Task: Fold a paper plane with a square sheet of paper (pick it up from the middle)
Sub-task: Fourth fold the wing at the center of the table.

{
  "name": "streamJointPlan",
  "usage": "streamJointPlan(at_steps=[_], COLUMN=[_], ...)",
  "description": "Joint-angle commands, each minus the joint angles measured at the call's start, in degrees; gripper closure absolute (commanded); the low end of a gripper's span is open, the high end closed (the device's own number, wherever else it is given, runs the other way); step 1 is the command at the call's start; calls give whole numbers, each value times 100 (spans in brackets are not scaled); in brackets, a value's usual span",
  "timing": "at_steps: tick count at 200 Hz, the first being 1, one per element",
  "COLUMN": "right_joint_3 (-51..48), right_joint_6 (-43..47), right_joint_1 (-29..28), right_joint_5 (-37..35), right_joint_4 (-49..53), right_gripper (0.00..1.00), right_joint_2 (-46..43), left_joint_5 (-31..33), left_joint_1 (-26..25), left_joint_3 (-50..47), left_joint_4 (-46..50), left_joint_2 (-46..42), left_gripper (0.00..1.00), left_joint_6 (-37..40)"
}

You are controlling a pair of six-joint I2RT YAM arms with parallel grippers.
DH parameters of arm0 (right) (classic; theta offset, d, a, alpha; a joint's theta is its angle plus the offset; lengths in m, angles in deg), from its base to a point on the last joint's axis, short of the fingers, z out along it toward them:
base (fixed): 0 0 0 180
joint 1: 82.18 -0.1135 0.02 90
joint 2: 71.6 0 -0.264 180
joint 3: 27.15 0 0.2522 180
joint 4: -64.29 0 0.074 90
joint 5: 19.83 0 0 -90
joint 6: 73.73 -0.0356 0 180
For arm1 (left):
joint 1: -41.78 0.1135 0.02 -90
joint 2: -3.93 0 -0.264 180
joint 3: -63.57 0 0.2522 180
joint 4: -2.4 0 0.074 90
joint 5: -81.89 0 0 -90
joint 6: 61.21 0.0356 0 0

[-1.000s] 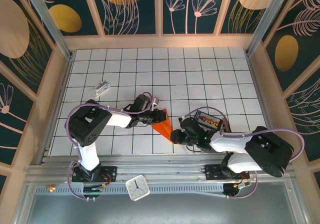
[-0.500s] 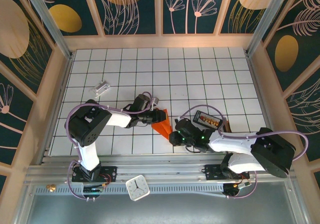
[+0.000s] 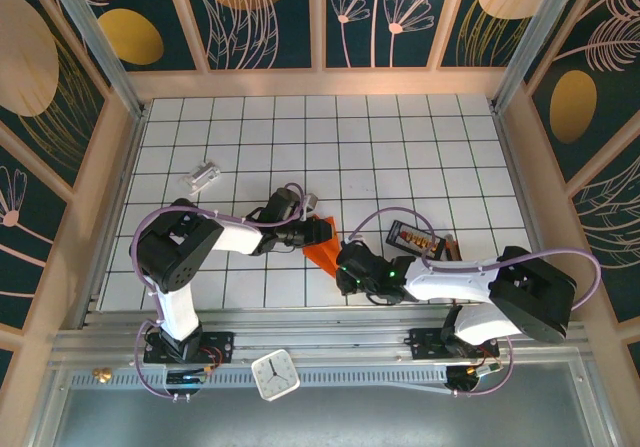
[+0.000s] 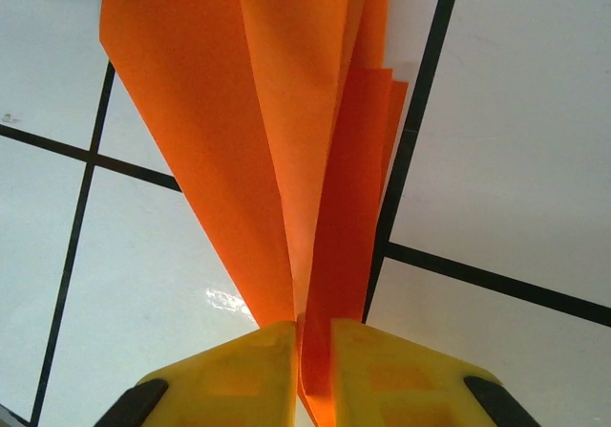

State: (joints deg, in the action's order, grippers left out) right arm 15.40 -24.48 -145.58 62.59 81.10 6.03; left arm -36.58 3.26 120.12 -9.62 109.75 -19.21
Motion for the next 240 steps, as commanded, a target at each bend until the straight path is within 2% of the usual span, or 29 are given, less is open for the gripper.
streamJointPlan(at_steps=[1, 88, 154, 240], right_joint_3=[109, -284, -1060, -1499], right_joint_6=[52, -109, -319, -531], right_joint_1=[-97, -50, 700, 987], right_joint_5=[-253, 244, 1493, 1944], right_joint_4=[262, -247, -1452, -1902], right_gripper=[85, 95, 97, 96], right_joint_2=[25, -143, -620, -446], left_joint_5=[368, 368, 376, 401], left_joint_1=[120, 121, 123, 119], left_joint_3=[-173, -138, -172, -183], left_joint_4=[612, 622, 628, 623], left_joint_2=[290, 303, 271, 276], left_gripper=[70, 70, 71, 70], left_joint_6=[160, 160, 168, 156])
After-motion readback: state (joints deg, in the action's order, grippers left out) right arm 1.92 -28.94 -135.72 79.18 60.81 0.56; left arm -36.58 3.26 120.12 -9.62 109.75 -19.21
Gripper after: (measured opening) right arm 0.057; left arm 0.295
